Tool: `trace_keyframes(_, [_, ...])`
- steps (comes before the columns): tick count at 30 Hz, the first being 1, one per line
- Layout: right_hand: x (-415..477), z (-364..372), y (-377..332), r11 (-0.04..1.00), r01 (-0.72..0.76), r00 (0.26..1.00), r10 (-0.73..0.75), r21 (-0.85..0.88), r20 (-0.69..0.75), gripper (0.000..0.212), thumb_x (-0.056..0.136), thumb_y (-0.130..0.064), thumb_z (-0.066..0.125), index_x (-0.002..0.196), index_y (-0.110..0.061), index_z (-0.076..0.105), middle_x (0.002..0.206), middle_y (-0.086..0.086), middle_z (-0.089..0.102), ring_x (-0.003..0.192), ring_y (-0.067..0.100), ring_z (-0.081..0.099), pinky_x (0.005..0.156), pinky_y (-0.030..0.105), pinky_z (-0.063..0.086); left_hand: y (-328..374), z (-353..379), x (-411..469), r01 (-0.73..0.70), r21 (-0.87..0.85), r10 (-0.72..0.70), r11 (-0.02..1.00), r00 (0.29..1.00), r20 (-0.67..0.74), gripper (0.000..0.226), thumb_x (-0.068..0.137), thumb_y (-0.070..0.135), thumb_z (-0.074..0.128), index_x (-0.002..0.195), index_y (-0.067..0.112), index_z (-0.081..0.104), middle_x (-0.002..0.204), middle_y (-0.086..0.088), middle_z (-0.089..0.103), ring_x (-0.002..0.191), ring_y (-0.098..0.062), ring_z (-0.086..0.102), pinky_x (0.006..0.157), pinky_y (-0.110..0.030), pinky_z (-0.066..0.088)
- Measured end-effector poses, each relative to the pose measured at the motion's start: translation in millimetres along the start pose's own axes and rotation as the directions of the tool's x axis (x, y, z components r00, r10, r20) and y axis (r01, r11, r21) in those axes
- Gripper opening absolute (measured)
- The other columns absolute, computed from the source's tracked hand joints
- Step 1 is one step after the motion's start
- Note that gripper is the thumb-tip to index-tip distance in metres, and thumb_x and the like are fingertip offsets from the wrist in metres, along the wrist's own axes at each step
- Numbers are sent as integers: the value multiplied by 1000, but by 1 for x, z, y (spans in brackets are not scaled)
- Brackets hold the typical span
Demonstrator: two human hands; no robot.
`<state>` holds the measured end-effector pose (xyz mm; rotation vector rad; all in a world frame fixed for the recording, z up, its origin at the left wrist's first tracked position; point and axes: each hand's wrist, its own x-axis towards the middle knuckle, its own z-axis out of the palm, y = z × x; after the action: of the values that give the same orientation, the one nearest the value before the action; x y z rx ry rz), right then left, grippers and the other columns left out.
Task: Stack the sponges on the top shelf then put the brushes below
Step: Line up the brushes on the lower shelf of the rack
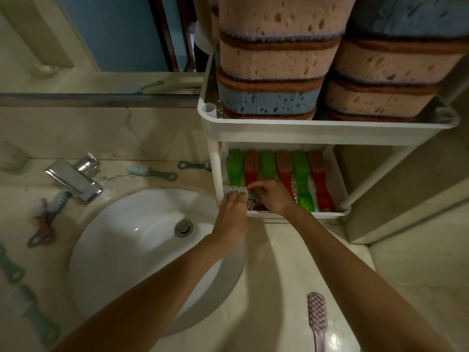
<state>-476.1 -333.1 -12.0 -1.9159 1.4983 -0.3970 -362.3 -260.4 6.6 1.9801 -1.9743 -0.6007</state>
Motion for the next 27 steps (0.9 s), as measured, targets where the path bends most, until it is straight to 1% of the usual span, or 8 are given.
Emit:
trace_keyframes(2, [-11, -5, -1, 999, -10, 994, 13, 33, -106, 30, 88, 6, 48, 107, -3, 69, 117, 15, 67, 110, 27, 62, 88, 15, 37, 1, -1, -3, 6, -11, -6, 1000, 1000, -1, 49, 91, -7, 38, 139, 4, 36, 143, -13, 38, 136, -24, 32, 113, -26, 18])
trace_keyframes(4, [-30, -10, -3, 998, -19, 974, 32, 56, -223, 33, 85, 9, 48, 108, -3, 68, 116, 18, 65, 109, 30, 60, 92, 22, 39, 5, -3, -9, 12, -38, -13, 999, 999, -33, 50, 90, -7, 39, 138, 4, 38, 141, -14, 40, 134, -27, 34, 113, -29, 20])
trace_keyframes(8, [-101, -2, -1, 990, -61, 886, 114, 131, -449, 36, 83, 7, 48, 115, -3, 61, 117, 20, 56, 103, 33, 57, 90, 31, 42, 13, 5, -38, -60, -121, 40, 991, 986, -161, 37, 81, -4, 46, 116, -1, 58, 117, -22, 57, 115, -37, 50, 102, -39, 35])
trace_keyframes(12, [-181, 33, 20, 942, -304, 774, 331, 141, -540, 37, 80, -2, 58, 117, 0, 56, 112, 20, 54, 101, 37, 56, 86, 40, 47, 25, 33, -78, -28, -175, 27, 984, 1000, -7, 42, 84, 0, 47, 125, 6, 52, 129, -15, 53, 123, -32, 44, 106, -35, 30])
trace_keyframes(16, [-238, 68, 39, 830, -557, 722, 495, 18, -483, 42, 70, -8, 71, 108, 7, 58, 95, 27, 59, 89, 46, 58, 74, 46, 50, 30, 60, -115, -10, -212, 38, 977, 991, 125, 41, 86, 2, 47, 126, 9, 52, 129, -12, 53, 124, -28, 45, 106, -30, 29])
trace_keyframes(19, [-256, 76, 40, 731, -680, 689, 608, -62, -395, 34, 84, -12, 59, 112, 5, 53, 106, 25, 57, 97, 43, 56, 76, 44, 48, 30, 69, -132, 28, -256, 29, 966, 976, 215, 37, 86, 1, 46, 122, 7, 55, 126, -12, 55, 122, -27, 49, 104, -30, 33])
trace_keyframes(22, [-264, 77, 40, 681, -729, 660, 677, -61, -326, 26, 93, -14, 44, 113, 3, 48, 117, 20, 53, 107, 36, 53, 82, 41, 44, 29, 70, -140, 72, -303, 13, 950, 963, 270, 34, 86, -1, 46, 118, 4, 56, 124, -14, 57, 119, -27, 53, 100, -30, 40])
trace_keyframes(27, [-264, 74, 37, 686, -725, 661, 718, 60, -219, 23, 90, -23, 54, 100, -2, 53, 110, 20, 62, 102, 35, 60, 71, 36, 42, 25, 61, -139, 198, -302, -63, 933, 912, 404, 31, 89, 6, 45, 118, 5, 56, 120, -13, 63, 112, -25, 58, 86, -24, 42])
